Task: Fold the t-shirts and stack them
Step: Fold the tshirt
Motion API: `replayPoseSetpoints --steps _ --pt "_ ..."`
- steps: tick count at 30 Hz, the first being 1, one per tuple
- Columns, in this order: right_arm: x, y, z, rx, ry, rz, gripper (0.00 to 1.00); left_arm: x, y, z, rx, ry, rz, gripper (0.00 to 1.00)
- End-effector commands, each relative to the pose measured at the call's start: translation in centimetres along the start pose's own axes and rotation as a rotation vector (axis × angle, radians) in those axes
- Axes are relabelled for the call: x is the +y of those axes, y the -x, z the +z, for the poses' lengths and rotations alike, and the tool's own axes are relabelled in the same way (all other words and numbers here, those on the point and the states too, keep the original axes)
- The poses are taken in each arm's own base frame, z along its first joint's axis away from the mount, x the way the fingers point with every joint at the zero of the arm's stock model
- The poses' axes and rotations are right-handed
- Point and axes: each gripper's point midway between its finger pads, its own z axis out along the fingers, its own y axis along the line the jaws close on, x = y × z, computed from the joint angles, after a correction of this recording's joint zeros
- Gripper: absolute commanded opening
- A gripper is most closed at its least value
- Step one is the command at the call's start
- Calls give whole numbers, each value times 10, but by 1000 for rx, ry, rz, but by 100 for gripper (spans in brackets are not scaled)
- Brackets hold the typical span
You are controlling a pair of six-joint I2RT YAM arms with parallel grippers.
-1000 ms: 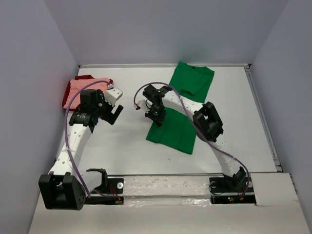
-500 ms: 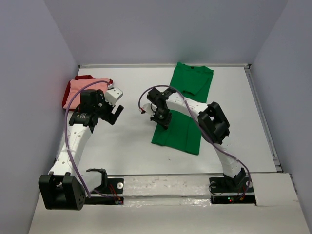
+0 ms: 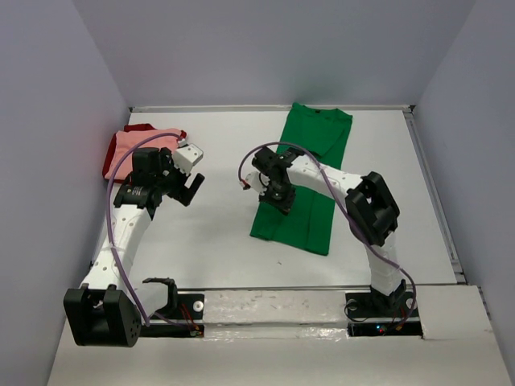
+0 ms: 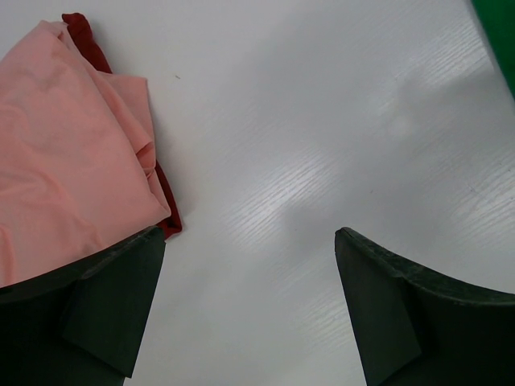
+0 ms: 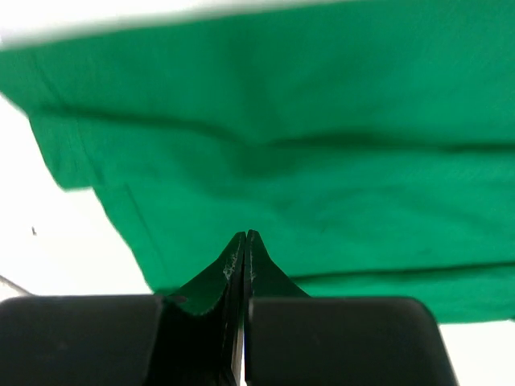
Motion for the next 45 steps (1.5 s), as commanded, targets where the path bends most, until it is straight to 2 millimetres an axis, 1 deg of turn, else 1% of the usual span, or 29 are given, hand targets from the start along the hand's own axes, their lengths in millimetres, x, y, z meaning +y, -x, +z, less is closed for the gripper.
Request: replayPoseSetpoints --steps 1,2,4,6,7,10,11,14,15,19,24,27,35,45 --pt "8 -19 -20 0 -32 6 0 3 18 -10 -76 21 12 99" --pt "10 -25 -23 -1 -38 8 0 3 18 -10 -78 20 14 99" --pt "7 -24 -26 -20 -60 8 0 3 19 -10 -81 20 15 99" --pt "5 -17 -29 -35 -63 11 0 3 19 -10 -84 20 14 99" --pt "3 -8 -29 -51 -61 9 0 2 19 -10 -84 18 14 99" --pt "0 6 -29 -66 -48 4 0 1 17 -10 -84 18 17 99" --pt "-3 16 -27 -76 -48 2 0 1 17 -11 -86 20 18 99" --pt "-3 25 -23 -73 -21 -4 0 1 16 -11 -85 23 18 99" --pt "-5 31 -20 -76 -19 -6 0 1 15 -11 -81 24 17 99" --pt "-5 38 -12 -76 4 -12 0 2 15 -13 -81 35 18 99" --pt "-5 39 -3 -67 19 -15 0 3 14 -13 -76 37 20 99" --pt "-2 35 1 -55 29 -14 0 3 13 -12 -73 37 17 99" --pt "2 32 9 -48 50 -8 0 3 12 -13 -74 43 21 99" --pt "7 19 19 -14 71 0 0 1 9 -11 -74 38 23 99"
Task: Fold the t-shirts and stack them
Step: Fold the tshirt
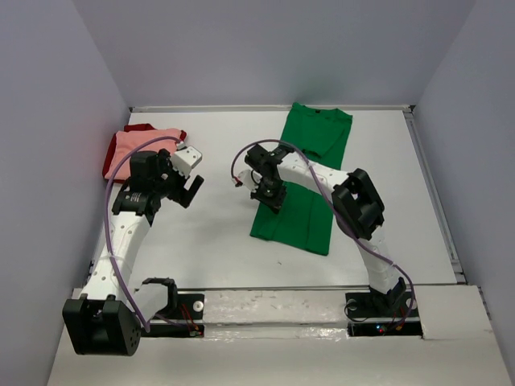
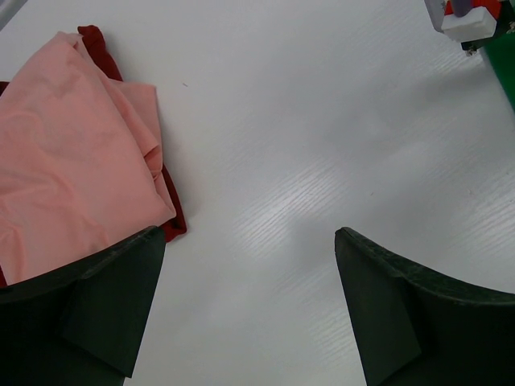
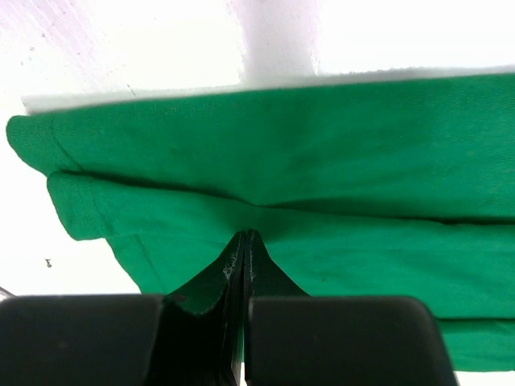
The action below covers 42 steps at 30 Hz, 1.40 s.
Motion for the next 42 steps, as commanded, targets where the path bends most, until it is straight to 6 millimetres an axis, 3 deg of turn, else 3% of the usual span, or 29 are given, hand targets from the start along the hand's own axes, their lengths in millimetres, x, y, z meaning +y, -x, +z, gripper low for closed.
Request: replayPoseSetpoints --steps 1,12,16,21,25,34,36,42 --pt "7 -3 4 0 16 -7 0 4 7 -3 -38 21 12 99" --pt "16 -37 1 51 3 15 0 2 9 -2 -46 10 12 99" --pt "19 -59 -12 75 -30 26 0 2 11 -2 -53 7 13 99" --pt "21 -68 -31 56 -70 35 0 -1 14 -3 -71 -11 14 99" --pt "21 -53 -38 5 -60 39 0 -4 12 -3 -73 -15 16 99" --pt "14 -2 -17 -31 21 16 0 -4 8 -4 -64 -6 16 99" --pt "15 1 -16 -25 41 14 9 -3 7 -3 -58 -1 18 99" --pt "23 12 -21 -46 75 0 19 -3 4 -2 -49 -1 18 99"
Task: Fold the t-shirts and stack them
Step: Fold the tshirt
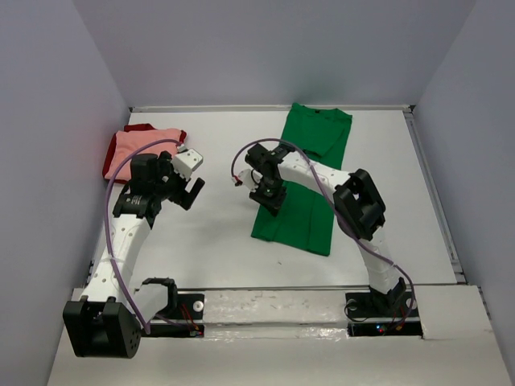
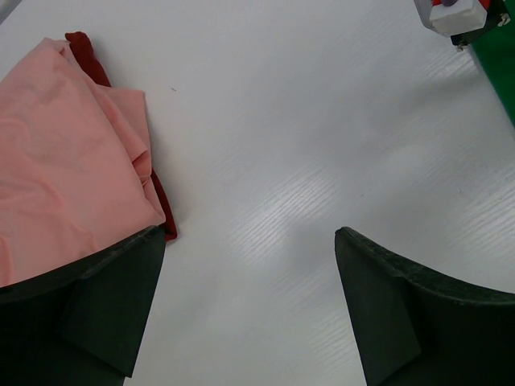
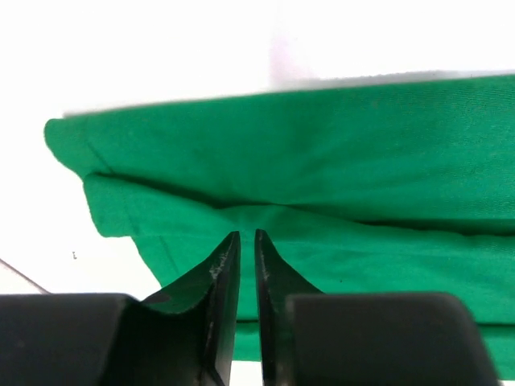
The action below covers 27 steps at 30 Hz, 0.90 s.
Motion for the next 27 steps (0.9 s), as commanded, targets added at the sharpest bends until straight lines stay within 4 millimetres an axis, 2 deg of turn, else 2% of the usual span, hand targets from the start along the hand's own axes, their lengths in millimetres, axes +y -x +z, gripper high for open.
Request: replayPoseSetpoints --steps 1,5,14,27 --pt "15 13 -18 -40 37 -30 24 4 6 -4 -27 21 16 99" --pt "26 11 -18 -30 49 -44 28 4 6 -4 -30 23 17 99" --pt "35 5 -10 1 63 -57 31 5 6 -4 -31 27 18 99" --pt "22 13 2 8 24 -80 36 5 2 -4 -22 33 25 99"
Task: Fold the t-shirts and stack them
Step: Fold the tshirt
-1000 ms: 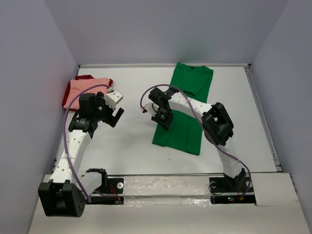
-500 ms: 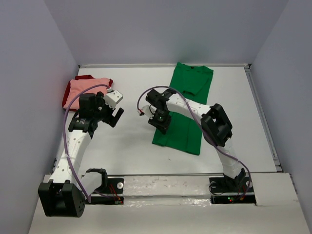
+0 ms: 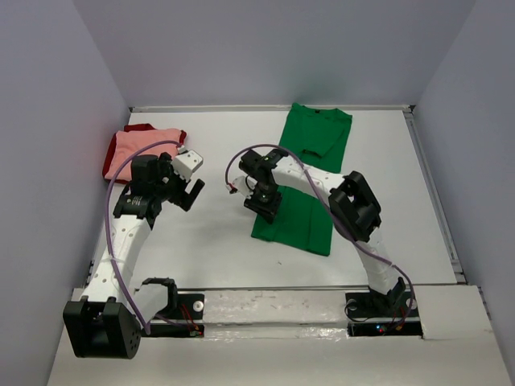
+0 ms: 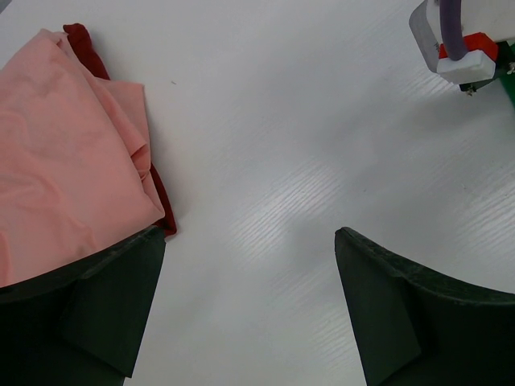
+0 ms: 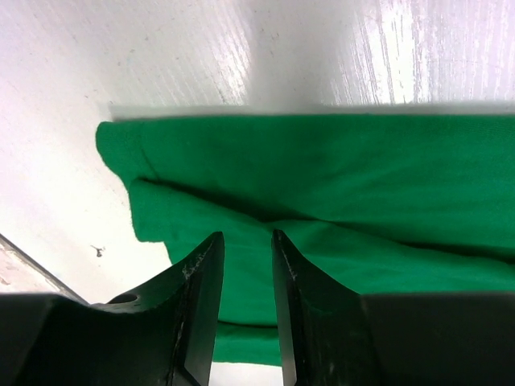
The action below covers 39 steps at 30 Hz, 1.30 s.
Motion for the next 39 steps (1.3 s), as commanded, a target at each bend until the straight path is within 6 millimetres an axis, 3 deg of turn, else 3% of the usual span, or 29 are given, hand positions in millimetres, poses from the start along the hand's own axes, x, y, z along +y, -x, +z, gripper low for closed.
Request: replayPoseSetpoints --steps 1,11,15,18,27,39 --pt "-3 9 0 -5 -20 -33 37 5 7 -5 -34 27 22 99" --pt "-6 7 14 16 -13 -39 36 5 5 -2 -25 23 20 99" --pt "-6 7 14 18 -14 -39 20 5 6 -2 -27 23 22 99" --pt "-7 6 14 21 -16 -37 0 5 6 -2 -27 23 22 99" --pt "-8 3 -2 11 -58 -32 0 5 7 -3 -31 22 25 99" --pt "0 -22 -34 12 -108 -10 0 6 16 -9 -54 23 29 99"
